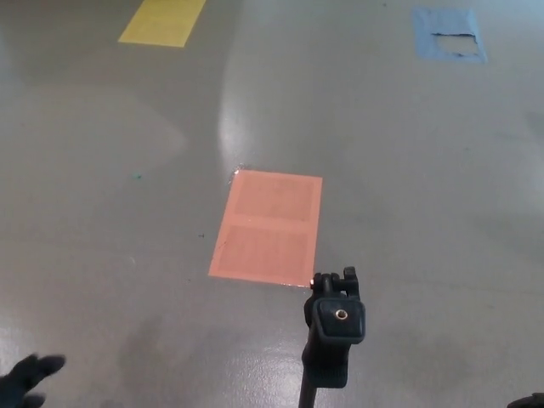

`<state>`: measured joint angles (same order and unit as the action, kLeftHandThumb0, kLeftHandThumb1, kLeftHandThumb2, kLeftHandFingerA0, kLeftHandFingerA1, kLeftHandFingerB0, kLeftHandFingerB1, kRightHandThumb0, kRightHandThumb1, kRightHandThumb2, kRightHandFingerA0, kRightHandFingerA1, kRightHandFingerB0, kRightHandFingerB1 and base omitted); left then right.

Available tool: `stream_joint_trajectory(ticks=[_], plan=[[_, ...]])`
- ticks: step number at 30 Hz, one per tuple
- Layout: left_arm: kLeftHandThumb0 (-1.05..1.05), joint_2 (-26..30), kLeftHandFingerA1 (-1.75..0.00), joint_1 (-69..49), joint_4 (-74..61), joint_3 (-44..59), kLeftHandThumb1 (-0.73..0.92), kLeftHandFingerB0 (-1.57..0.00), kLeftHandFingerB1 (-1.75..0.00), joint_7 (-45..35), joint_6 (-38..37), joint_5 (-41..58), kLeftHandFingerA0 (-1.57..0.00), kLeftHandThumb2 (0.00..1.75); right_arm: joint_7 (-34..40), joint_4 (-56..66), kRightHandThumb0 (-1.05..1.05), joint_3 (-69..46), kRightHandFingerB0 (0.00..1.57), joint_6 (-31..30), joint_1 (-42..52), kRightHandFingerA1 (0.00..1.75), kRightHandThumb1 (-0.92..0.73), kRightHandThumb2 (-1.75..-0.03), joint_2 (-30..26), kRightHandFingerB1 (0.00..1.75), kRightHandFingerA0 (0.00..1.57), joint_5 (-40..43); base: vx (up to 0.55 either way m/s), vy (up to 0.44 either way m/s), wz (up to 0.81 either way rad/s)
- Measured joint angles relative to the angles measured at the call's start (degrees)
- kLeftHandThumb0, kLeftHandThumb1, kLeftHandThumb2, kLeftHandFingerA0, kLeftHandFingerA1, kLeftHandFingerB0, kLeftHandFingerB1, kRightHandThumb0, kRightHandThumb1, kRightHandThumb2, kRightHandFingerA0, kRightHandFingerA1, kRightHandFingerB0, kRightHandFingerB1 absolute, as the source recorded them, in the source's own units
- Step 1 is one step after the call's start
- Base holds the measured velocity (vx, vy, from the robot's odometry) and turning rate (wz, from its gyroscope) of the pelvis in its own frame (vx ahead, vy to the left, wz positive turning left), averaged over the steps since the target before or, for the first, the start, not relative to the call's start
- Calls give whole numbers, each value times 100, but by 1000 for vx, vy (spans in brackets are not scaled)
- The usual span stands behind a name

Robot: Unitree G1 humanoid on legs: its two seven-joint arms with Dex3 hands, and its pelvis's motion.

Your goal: The robot uses its left hand to grab the top of a phone stand kept on the floor and rotates it anti-clockwise

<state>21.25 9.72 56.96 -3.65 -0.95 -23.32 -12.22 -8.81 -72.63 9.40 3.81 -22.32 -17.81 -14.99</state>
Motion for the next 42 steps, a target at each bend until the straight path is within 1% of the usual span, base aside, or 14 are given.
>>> stream_joint_trajectory(ticks=[2,6,14,15,16,17,22,23,34,35,36,37,41,42], plan=[[-47,-50,-43,-130,-484,-23,49,-9,-35,-16,-58,2,-24,71,0,1,-58,2,20,5,-1,52,-66,-88,1,41,48,-14,0,0,0],[-49,-115,-42,-342,-1323,-59,46,-14,-38,-57,-102,3,-23,69,0,2,-58,3,20,9,-2,52,-66,-88,3,41,49,-28,0,0,0],[-56,-144,-41,-615,-2797,-165,45,-14,-39,-144,-106,27,-24,72,0,7,-57,2,19,15,-24,52,-66,-87,7,41,48,-30,0,0,0],[-55,-145,-40,-647,-3010,-183,44,-13,-39,-159,-106,31,-22,71,0,7,-50,2,23,15,-31,39,-78,-63,7,29,54,-30,0,0,0],[-55,-145,-40,-671,-3190,-195,44,-13,-39,-169,-106,36,-22,71,-1,8,-50,2,23,17,-38,39,-78,-63,8,29,54,-30,0,0,0],[-55,-145,-40,-709,-3469,-218,45,-12,-39,-185,-104,45,-21,71,-1,9,-57,2,19,20,-53,52,-66,-87,8,41,48,-29,0,0,0],[-56,-143,-40,-799,-4228,-268,44,-11,-39,-249,-85,77,-20,70,-1,13,-58,2,19,24,-103,52,-66,-88,9,41,48,-31,0,0,0],[-57,-143,-40,-823,-4417,-279,45,-10,-39,-265,-83,87,-20,71,-1,13,-50,2,22,24,-111,39,-78,-63,9,29,52,-30,0,0,0],[-62,-67,-41,-1032,-6299,-401,44,-6,-36,-464,-45,232,-19,71,-8,15,-51,2,21,25,-329,40,-78,-63,9,28,51,-30,0,0,0],[-33,-53,-48,-1050,-6447,-409,31,-7,-54,-482,-45,241,0,88,-8,14,-51,2,20,25,-345,39,-79,-63,9,28,49,-30,0,0,0],[-33,-25,-48,-1079,-6724,-425,31,-7,-54,-519,-44,261,0,88,-11,14,-51,2,20,25,-376,39,-79,-63,9,28,49,-30,0,0,0],[-62,-5,-43,-1095,-6862,-433,41,0,-31,-541,-44,275,-11,73,-12,14,-51,2,20,25,-396,40,-78,-63,9,28,47,-30,0,0,0],[-59,164,-41,-1205,-7617,-453,39,0,-29,-661,-45,339,-9,73,-37,13,-51,1,20,25,-490,41,-77,-63,9,29,53,-30,0,0,0],[-57,190,-40,-1232,-7775,-453,37,0,-29,-686,-44,346,-8,72,-49,13,-38,1,4,25,-502,61,-56,-101,9,43,45,-30,0,0,0]])
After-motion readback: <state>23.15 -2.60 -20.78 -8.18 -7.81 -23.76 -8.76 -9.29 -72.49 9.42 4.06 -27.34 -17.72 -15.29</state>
